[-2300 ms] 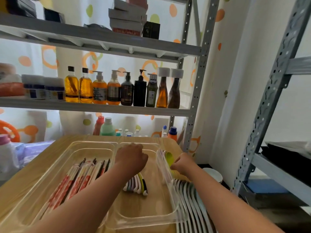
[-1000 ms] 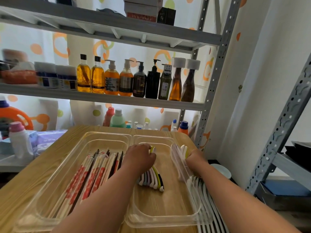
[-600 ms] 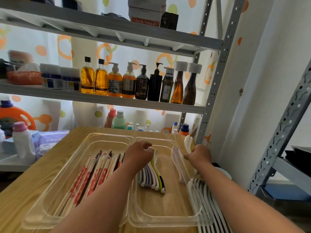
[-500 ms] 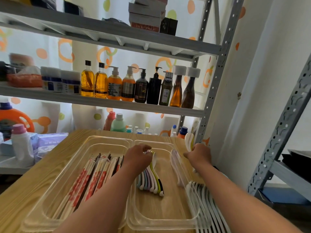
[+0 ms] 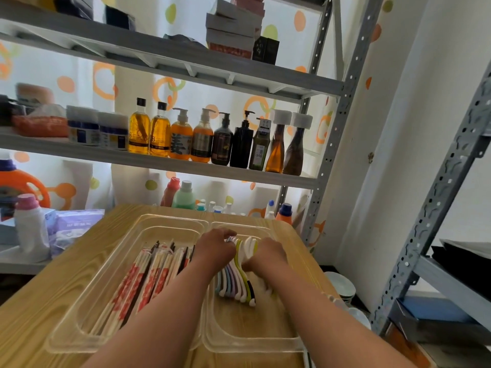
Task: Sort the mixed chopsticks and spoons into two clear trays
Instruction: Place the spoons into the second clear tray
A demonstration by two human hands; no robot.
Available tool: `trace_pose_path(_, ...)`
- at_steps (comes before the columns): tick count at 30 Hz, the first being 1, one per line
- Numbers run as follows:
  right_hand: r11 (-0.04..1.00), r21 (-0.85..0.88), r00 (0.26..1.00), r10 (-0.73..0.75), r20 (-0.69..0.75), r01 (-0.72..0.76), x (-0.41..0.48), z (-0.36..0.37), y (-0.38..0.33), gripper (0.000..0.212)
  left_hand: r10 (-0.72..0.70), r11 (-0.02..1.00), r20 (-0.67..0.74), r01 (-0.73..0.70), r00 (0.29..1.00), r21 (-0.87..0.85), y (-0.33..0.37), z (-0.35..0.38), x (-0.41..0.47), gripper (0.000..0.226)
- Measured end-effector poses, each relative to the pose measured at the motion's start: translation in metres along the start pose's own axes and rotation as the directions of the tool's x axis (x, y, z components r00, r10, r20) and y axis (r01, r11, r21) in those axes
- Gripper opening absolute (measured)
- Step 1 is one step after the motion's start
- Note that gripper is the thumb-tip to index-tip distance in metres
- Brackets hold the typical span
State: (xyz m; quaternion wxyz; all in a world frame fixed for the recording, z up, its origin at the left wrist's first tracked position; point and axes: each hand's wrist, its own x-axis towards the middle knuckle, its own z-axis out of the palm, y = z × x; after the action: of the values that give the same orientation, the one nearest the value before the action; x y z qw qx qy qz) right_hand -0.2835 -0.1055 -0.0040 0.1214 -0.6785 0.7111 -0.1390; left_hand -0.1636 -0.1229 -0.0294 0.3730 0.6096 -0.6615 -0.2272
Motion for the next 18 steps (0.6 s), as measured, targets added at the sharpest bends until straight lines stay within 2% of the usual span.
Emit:
trace_pose_path(3,0.998,0.010,0.998,0.057,0.034,-0.058,0.003,0.016,0.003,0.033,0.003,1.000,0.011,-0.003,1.000,-0.010,-0.001,-0.001,-0.001,0.041)
trace_pose_path(9,0.992,0.093,0.993,0.077,0.091,-0.085,0.007,0.029,0.012,0.021,0.028,0.999,0.008,-0.028,1.000,0.027,-0.003,0.001,0.001,0.039)
trace_pose_path(12,0.987,0.147,0.995,0.058,0.076,-0.068,0.008,0.032,0.013,0.003,0.034,0.997,0.006,-0.035,0.999,0.070,-0.002,0.002,0.002,0.039)
trace_pose_path(14,0.978,0.204,0.998,0.040,0.055,-0.051,0.009,0.035,0.015,0.018,0.037,0.996,0.008,-0.037,0.999,0.076,-0.001,0.002,0.002,0.039)
trace_pose_path(18,0.965,0.259,0.999,0.023,0.036,-0.031,0.009,0.035,0.016,0.019,0.039,0.997,0.006,-0.040,0.999,0.070,-0.001,0.002,0.001,0.039)
